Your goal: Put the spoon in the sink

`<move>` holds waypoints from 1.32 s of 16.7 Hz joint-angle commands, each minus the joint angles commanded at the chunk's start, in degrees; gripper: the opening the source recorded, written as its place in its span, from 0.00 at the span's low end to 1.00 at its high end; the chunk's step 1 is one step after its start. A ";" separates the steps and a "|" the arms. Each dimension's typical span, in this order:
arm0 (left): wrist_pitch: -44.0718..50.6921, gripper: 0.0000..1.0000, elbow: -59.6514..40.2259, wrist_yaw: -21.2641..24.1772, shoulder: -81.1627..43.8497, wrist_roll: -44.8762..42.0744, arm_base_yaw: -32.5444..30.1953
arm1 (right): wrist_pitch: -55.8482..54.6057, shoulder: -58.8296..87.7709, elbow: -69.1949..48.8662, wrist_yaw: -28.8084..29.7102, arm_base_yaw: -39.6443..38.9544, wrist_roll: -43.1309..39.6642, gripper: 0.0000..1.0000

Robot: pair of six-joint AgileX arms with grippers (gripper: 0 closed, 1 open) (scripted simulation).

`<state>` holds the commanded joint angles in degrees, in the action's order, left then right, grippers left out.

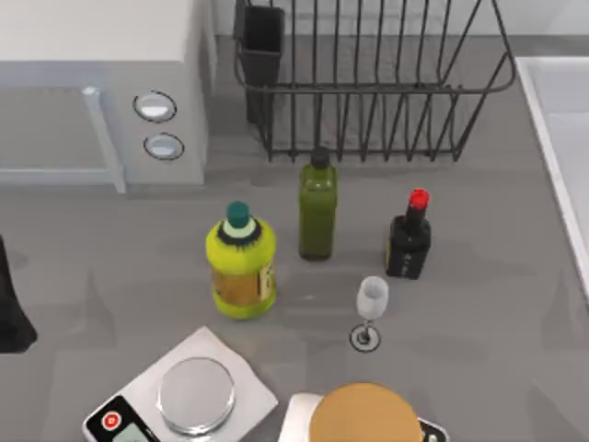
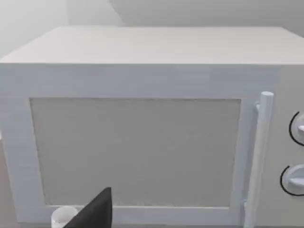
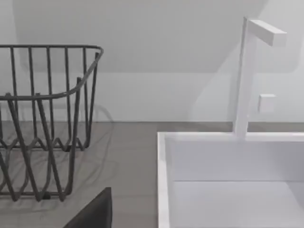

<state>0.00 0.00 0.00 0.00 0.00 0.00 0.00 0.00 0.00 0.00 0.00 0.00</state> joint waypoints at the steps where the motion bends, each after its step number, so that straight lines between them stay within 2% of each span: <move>1: 0.00 1.00 0.00 0.00 0.00 0.00 0.00 | 0.00 0.00 0.00 0.00 0.00 0.00 1.00; 4: 0.00 1.00 0.00 0.00 0.00 0.00 0.00 | 1.96 1.98 -1.73 -0.18 1.10 0.32 1.00; 7: 0.00 1.00 0.00 0.00 0.00 0.00 0.00 | 8.90 9.43 -7.37 -0.93 4.60 1.42 1.00; 17: 0.00 1.00 0.00 0.00 0.00 0.00 0.00 | 46.41 57.07 -34.00 -4.63 22.41 7.46 1.00; 22: 0.00 1.00 0.00 0.00 0.00 0.00 0.00 | 58.49 71.37 -44.02 -5.83 28.70 9.53 1.00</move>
<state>0.00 0.00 0.00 0.00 0.00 0.00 58.49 71.37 -44.02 -5.83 28.70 9.53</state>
